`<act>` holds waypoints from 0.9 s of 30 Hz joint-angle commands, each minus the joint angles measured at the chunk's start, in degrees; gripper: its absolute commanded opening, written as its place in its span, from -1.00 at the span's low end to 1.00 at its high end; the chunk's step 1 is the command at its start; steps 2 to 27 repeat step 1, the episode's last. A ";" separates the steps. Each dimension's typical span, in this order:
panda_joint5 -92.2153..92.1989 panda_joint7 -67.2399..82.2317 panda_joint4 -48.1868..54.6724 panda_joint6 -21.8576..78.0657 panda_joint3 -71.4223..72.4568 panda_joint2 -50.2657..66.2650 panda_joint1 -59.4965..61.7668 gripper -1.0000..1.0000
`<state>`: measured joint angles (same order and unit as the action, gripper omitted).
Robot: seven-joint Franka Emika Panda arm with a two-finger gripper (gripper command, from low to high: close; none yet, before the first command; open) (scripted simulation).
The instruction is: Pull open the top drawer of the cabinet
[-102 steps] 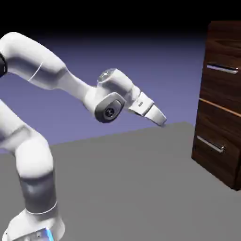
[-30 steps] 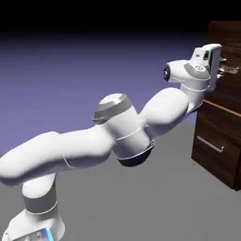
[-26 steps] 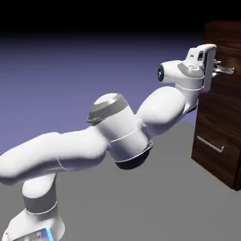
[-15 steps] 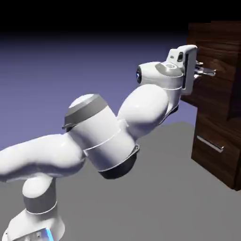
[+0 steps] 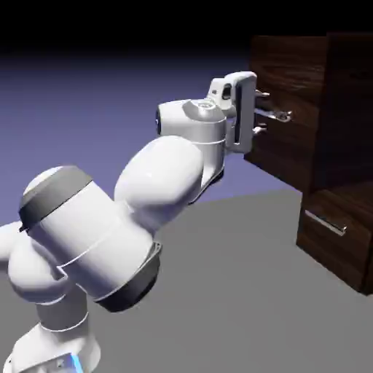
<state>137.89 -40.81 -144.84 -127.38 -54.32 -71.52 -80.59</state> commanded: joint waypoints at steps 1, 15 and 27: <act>-0.84 0.12 -1.70 0.33 1.27 -0.65 1.48 1.00; -0.84 0.12 -1.70 0.33 1.27 -0.65 1.48 1.00; -0.84 0.12 -1.70 0.33 1.27 -0.65 1.48 1.00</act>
